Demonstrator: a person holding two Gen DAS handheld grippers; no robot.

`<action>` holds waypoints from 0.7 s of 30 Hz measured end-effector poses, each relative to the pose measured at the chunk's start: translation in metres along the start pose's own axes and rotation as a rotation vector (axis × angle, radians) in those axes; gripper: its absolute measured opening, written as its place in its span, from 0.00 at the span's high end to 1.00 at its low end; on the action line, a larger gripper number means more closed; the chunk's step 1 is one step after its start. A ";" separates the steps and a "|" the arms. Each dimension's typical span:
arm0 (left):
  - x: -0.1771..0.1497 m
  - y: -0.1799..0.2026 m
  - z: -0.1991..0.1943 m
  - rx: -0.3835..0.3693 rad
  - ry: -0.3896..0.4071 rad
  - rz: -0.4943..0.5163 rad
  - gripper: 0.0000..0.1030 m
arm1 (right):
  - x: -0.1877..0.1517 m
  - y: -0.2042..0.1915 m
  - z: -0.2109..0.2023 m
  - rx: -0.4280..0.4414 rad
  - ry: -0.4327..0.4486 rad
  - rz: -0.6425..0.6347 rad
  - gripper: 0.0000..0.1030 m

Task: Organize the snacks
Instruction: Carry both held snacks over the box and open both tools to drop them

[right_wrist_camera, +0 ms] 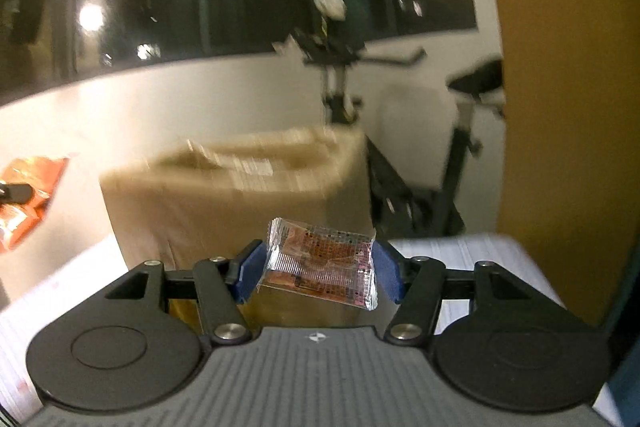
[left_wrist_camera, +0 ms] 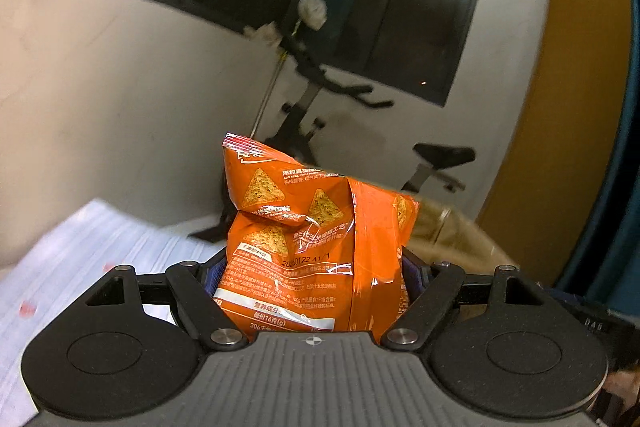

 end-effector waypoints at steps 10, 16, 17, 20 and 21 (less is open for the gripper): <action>0.047 0.066 0.082 -0.059 0.010 0.093 0.21 | 0.067 -0.013 0.075 0.101 0.002 -0.086 0.40; 0.037 0.087 0.140 -0.021 -0.050 0.187 0.21 | 0.059 -0.023 0.123 0.099 -0.086 -0.136 0.40; 0.034 0.089 0.148 -0.007 -0.062 0.201 0.21 | 0.058 -0.023 0.128 0.098 -0.099 -0.130 0.40; 0.024 0.090 0.166 0.018 -0.098 0.219 0.21 | 0.052 -0.023 0.138 0.091 -0.131 -0.130 0.40; 0.023 0.087 0.169 0.024 -0.110 0.219 0.20 | 0.050 -0.024 0.139 0.089 -0.142 -0.138 0.40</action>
Point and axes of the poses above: each gripper's, at about its wrist camera, not at the fingertips, and z roughly the way its jaws point, y to its right, x to its top, the point moved 9 cm from there along z, roughly the way its jaws point, and after that the axes turned 13 degrees about -z, right-handed, at the moved point
